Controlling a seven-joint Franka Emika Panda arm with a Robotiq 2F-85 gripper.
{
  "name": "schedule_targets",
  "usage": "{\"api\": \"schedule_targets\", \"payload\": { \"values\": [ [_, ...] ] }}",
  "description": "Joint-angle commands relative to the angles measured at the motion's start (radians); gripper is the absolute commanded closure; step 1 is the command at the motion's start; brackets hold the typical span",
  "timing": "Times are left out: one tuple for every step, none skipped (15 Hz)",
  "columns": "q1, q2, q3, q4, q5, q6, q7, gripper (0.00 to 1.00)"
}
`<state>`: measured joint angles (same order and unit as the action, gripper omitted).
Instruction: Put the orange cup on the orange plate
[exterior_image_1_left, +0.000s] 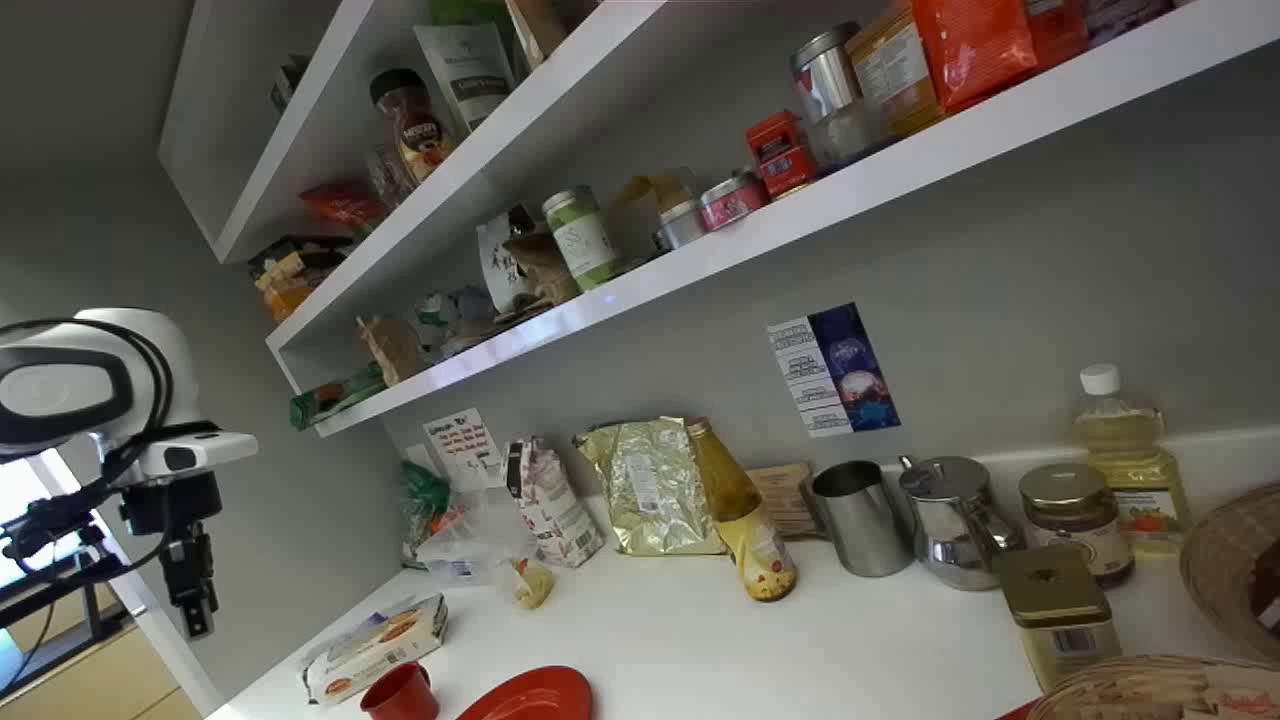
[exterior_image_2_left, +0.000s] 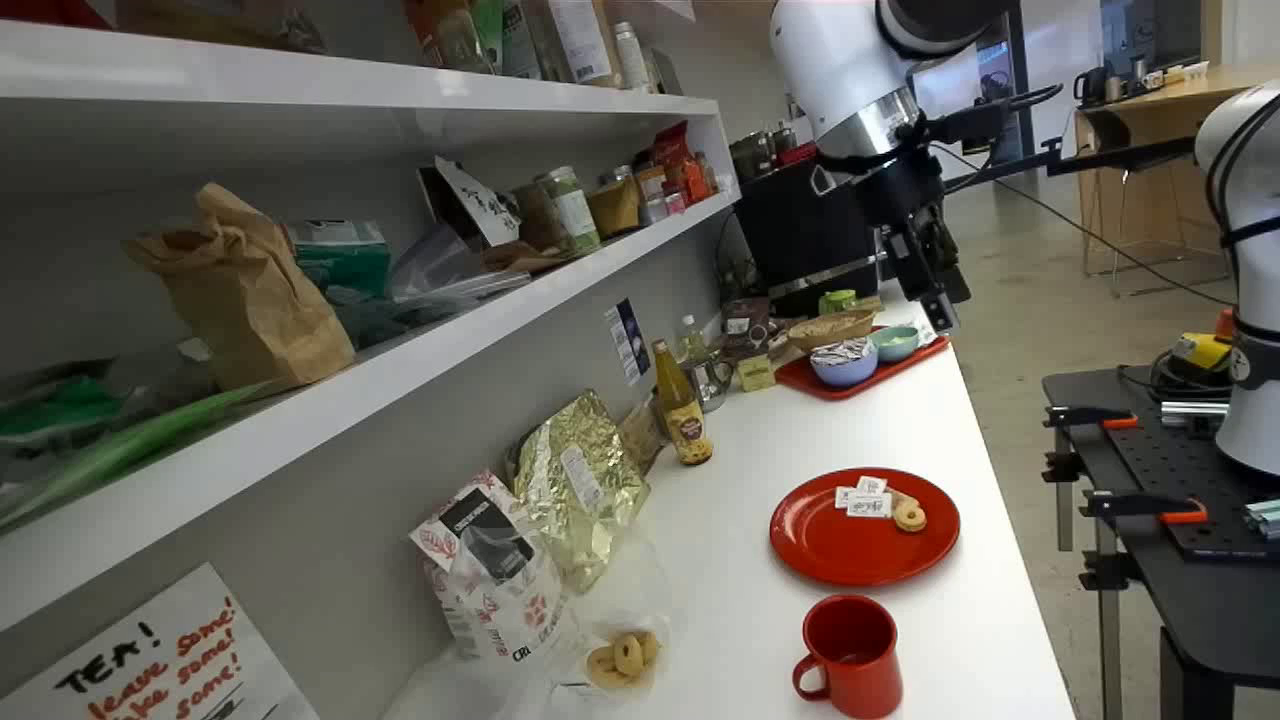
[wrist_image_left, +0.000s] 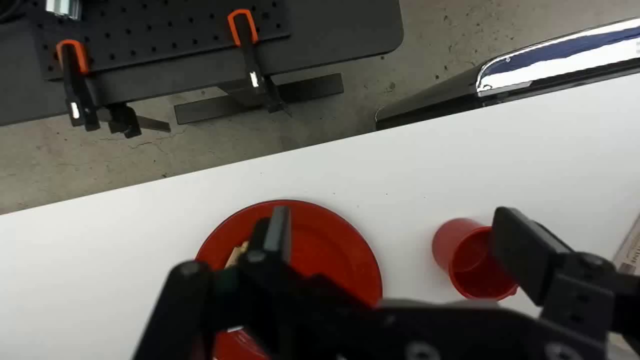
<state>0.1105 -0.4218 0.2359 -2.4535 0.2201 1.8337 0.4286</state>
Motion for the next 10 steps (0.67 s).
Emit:
{"api": "schedule_targets", "payload": {
  "values": [
    [0.004,0.0,-0.004,0.001,-0.002,0.0,0.001,0.0],
    [0.004,0.0,-0.004,0.002,-0.002,0.0,0.001,0.0],
    [0.004,0.0,-0.004,0.002,-0.002,0.0,0.001,0.0],
    [0.004,0.0,-0.004,0.002,-0.002,0.0,0.001,0.0],
    [0.004,0.0,-0.004,0.002,-0.002,0.0,0.001,0.0],
    [0.004,0.0,-0.004,0.002,-0.002,0.0,0.001,0.0],
    [0.004,0.0,-0.004,0.002,-0.002,0.0,0.001,0.0],
    [0.001,0.008,-0.006,0.013,-0.004,0.014,-0.001,0.0],
    [-0.005,0.027,-0.009,0.033,0.0,0.037,0.004,0.0],
    [-0.013,0.043,-0.01,0.046,0.003,0.065,0.021,0.0]
  ]
}}
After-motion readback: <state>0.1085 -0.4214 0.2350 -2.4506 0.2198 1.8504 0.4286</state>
